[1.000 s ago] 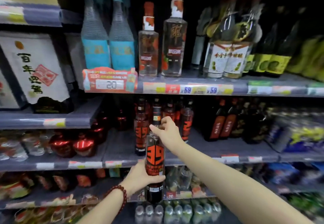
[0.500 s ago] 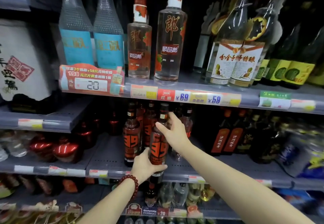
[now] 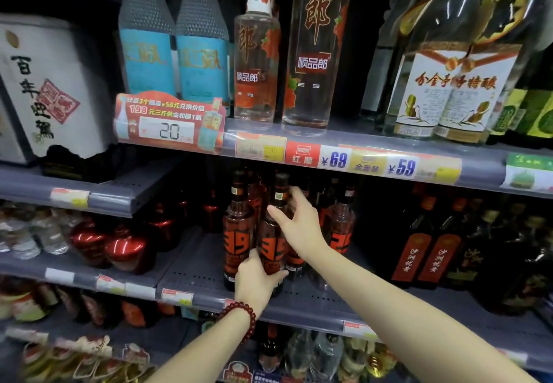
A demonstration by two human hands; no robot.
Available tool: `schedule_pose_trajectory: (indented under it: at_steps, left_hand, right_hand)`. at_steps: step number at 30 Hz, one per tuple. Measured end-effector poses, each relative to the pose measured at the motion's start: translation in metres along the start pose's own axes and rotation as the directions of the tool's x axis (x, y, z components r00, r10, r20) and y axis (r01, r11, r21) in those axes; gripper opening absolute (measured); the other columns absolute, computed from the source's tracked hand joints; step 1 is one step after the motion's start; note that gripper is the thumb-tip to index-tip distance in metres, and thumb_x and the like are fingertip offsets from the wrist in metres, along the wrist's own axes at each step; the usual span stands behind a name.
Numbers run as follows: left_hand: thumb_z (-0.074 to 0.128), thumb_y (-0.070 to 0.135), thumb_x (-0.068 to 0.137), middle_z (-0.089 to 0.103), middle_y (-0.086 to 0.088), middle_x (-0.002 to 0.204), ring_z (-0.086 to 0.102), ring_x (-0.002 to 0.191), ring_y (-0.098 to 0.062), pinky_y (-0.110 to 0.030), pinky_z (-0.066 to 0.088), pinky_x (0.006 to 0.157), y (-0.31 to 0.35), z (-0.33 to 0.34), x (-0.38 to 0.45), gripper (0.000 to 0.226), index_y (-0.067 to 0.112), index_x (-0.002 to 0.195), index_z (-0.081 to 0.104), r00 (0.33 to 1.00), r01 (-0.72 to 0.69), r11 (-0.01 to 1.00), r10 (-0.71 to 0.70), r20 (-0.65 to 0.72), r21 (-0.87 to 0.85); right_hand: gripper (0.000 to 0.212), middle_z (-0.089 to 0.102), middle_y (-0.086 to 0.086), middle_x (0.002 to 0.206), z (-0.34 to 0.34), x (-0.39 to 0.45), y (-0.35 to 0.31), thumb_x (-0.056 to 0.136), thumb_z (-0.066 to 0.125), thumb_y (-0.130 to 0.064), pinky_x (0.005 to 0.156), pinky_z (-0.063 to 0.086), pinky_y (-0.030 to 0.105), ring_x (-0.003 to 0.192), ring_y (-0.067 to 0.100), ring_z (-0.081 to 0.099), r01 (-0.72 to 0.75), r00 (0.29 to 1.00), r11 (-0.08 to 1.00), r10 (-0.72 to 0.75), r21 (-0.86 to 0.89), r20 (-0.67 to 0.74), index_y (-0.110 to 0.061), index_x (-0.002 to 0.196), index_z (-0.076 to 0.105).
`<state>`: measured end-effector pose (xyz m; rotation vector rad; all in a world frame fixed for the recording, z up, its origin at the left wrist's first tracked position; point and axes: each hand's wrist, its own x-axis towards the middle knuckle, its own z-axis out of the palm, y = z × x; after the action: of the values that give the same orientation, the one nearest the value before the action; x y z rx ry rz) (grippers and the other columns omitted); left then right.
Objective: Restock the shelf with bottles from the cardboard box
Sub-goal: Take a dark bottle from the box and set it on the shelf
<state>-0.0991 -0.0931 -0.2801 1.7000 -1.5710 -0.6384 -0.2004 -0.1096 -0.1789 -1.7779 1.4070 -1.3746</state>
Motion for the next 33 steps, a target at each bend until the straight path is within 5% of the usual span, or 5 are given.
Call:
schedule_pose_trajectory:
  at_steps: [5, 9, 19, 25, 33]
  left_hand:
    - [0.081, 0.044, 0.068, 0.068, -0.005, 0.108, 0.066, 0.099, -0.021, -0.027, 0.052, 0.078, -0.006, 0.008, 0.0, 0.07, 0.011, 0.123, 0.051, 0.999, 0.01, 1.0, -0.01, -0.046, -0.001]
    - [0.082, 0.042, 0.068, 0.066, -0.008, 0.112, 0.063, 0.105, -0.022, -0.025, 0.049, 0.081, -0.013, 0.017, -0.001, 0.072, 0.009, 0.125, 0.052, 0.997, 0.013, 0.999, -0.015, -0.077, -0.033]
    - [0.081, 0.037, 0.072, 0.063, -0.007, 0.123, 0.058, 0.114, -0.021, -0.028, 0.048, 0.092, -0.023, 0.028, -0.009, 0.073, 0.01, 0.133, 0.05, 0.989, -0.027, 0.986, 0.002, -0.15, -0.162]
    - [0.079, 0.03, 0.076, 0.062, -0.008, 0.123, 0.058, 0.115, -0.021, -0.028, 0.047, 0.094, -0.02, 0.024, -0.011, 0.066, 0.01, 0.132, 0.05, 0.994, -0.017, 0.98, -0.006, -0.113, -0.201]
    - [0.069, 0.019, 0.086, 0.066, -0.009, 0.108, 0.062, 0.102, -0.021, -0.025, 0.048, 0.085, -0.014, -0.008, -0.025, 0.036, 0.007, 0.119, 0.06, 0.999, 0.015, 0.988, -0.023, -0.05, -0.155]
  right_hand:
    - [0.057, 0.054, -0.004, 0.139, 0.004, 0.004, 0.011, 0.088, 0.065, -0.032, 0.112, 0.036, 0.038, 0.133, 0.016, 0.045, -0.017, 1.0, 1.0, 0.017, -0.009, 0.004, -0.022, 0.14, 0.043]
    - [0.054, 0.056, -0.006, 0.135, 0.007, 0.003, 0.017, 0.088, 0.065, -0.032, 0.106, 0.037, 0.026, 0.128, 0.011, 0.048, -0.024, 1.0, 1.0, 0.024, 0.0, -0.009, -0.022, 0.137, 0.046]
    - [0.041, 0.063, -0.019, 0.1, 0.007, -0.001, 0.021, 0.079, 0.074, -0.036, 0.086, 0.04, 0.013, 0.099, -0.006, 0.057, -0.053, 0.997, 0.998, 0.054, 0.026, -0.047, -0.027, 0.115, 0.057]
    - [0.045, 0.065, -0.01, 0.107, 0.009, -0.008, 0.013, 0.079, 0.074, -0.035, 0.089, 0.043, 0.019, 0.102, 0.004, 0.059, -0.083, 0.993, 0.996, 0.084, 0.021, -0.085, -0.022, 0.119, 0.058]
    - [0.047, 0.059, 0.005, 0.125, 0.001, -0.024, -0.008, 0.083, 0.07, -0.025, 0.1, 0.042, 0.028, 0.119, 0.018, 0.054, -0.147, 0.988, 0.961, 0.132, -0.235, -0.078, -0.014, 0.126, 0.055]
